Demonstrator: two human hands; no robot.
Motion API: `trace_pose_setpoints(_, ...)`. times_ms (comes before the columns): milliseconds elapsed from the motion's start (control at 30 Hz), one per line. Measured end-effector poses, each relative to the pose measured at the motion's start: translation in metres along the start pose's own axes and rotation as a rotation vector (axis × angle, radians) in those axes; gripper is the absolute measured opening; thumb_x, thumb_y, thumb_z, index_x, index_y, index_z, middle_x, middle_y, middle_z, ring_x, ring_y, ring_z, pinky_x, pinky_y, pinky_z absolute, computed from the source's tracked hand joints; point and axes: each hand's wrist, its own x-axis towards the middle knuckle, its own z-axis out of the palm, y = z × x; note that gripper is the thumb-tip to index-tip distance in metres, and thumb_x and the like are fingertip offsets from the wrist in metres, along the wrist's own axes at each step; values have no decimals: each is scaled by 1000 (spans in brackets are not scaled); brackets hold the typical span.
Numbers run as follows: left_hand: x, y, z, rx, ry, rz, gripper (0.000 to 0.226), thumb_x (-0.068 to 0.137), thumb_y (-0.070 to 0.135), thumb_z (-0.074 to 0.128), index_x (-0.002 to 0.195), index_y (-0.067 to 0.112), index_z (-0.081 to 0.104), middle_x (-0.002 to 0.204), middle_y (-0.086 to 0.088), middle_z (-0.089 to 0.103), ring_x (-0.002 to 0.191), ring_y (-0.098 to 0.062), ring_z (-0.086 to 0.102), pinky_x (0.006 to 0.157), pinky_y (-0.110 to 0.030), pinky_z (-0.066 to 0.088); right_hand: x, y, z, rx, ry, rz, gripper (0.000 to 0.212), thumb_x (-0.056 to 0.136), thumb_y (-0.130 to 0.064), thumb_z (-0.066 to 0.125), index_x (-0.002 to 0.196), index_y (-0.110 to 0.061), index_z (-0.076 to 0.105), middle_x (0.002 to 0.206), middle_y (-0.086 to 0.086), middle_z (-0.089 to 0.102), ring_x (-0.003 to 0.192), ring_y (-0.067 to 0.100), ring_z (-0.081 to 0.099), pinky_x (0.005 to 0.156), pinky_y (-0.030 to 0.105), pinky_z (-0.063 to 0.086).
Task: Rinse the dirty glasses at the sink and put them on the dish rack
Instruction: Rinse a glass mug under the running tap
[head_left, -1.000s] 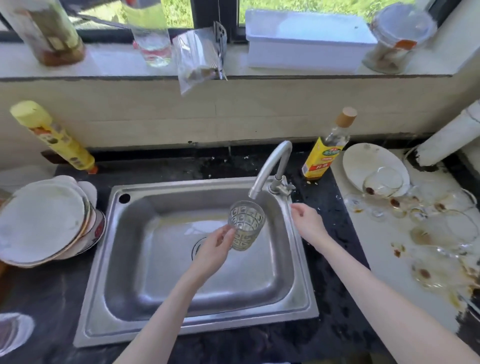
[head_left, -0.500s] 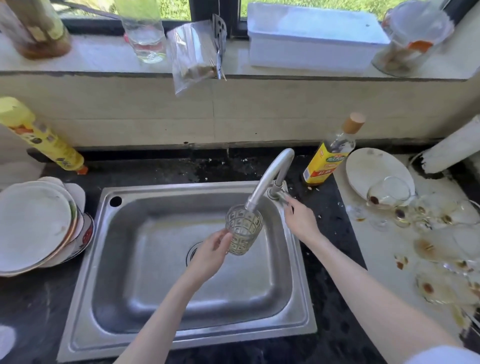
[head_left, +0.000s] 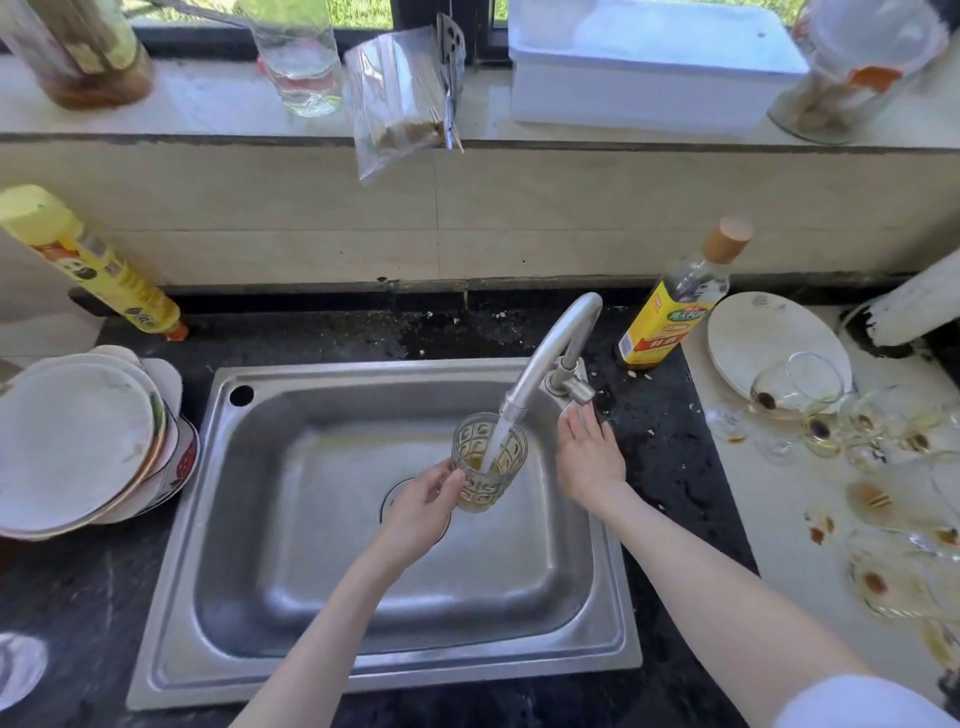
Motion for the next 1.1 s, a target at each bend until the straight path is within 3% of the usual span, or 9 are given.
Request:
trace_pose_setpoints(200, -1, -1, 0, 59, -1, -47, 29, 98, 28, 42, 123, 22, 57, 111, 6, 65, 104, -6, 57, 95, -26, 41, -1, 3, -2, 73, -36, -13, 63, 98, -19, 34, 149, -5, 0, 158, 4, -3, 145, 21, -10, 118, 38, 5)
trace_pose_setpoints(300, 1, -3, -1, 72, 1, -72, 31, 98, 30, 43, 121, 18, 59, 113, 3, 66, 105, -10, 58, 98, -31, 42, -3, 4, -4, 217, -7, -74, 53, 99, -22, 35, 148, -7, 19, 158, 6, 6, 146, 22, -5, 117, 37, 5)
trace_pose_setpoints(400, 3, -3, -7, 115, 24, -86, 35, 95, 40, 45, 101, 11, 63, 100, -5, 69, 93, -17, 63, 90, -39, 47, -23, -8, -13, 870, -50, -81, 44, 101, -29, 37, 142, -12, 37, 152, 5, 30, 143, 18, 21, 114, 29, 17)
trace_pose_setpoints(467, 3, -1, -11, 88, 9, -115, 37, 96, 41, 43, 95, 8, 60, 97, -4, 69, 86, -15, 66, 77, -34, 50, -42, -20, -19, 1374, -296, -70, 45, 100, -41, 32, 137, -18, 43, 142, 0, 44, 134, 14, 37, 112, 30, 24)
trace_pose_setpoints(533, 4, 3, -10, -40, -30, -187, 33, 99, 31, 39, 98, 4, 58, 98, -8, 67, 76, -15, 68, 61, -25, 52, -54, -28, -15, 1543, -491, -74, 42, 96, -52, 26, 124, -30, 48, 126, -11, 54, 122, 8, 47, 107, 30, 34)
trace_pose_setpoints(633, 4, 0, -11, -234, -124, -332, 39, 100, 29, 36, 108, -5, 53, 87, -20, 68, 63, -24, 69, 54, -28, 56, -62, -34, -5, 1474, -531, -46, 42, 92, -55, 37, 120, -28, 55, 116, -10, 63, 105, 5, 59, 84, 22, 48)
trace_pose_setpoints(733, 0, -10, -9, -312, -206, -504, 34, 100, 33, 36, 96, 3, 50, 68, -20, 69, 59, -23, 69, 55, -28, 56, -63, -34, 2, 1313, -628, 34, 62, 86, -61, 44, 126, -15, 56, 119, 2, 64, 94, 9, 64, 67, 18, 51)
trace_pose_setpoints(900, -2, -18, 1, -392, -218, -679, 37, 99, 26, 43, 67, 9, 49, 62, -14, 67, 56, -21, 69, 53, -29, 57, -62, -30, 14, 1224, -725, 155, 59, 78, -70, 49, 112, -23, 59, 102, 1, 67, 92, 18, 64, 73, 30, 54)
trace_pose_setpoints(1100, -1, -10, -2, -364, -264, -637, 37, 100, 29, 39, 72, 8, 52, 64, -15, 69, 58, -20, 69, 54, -28, 57, -60, -28, 10, 1242, -696, 153, 59, 84, -64, 48, 121, -19, 57, 105, 1, 66, 92, 18, 64, 67, 27, 53)
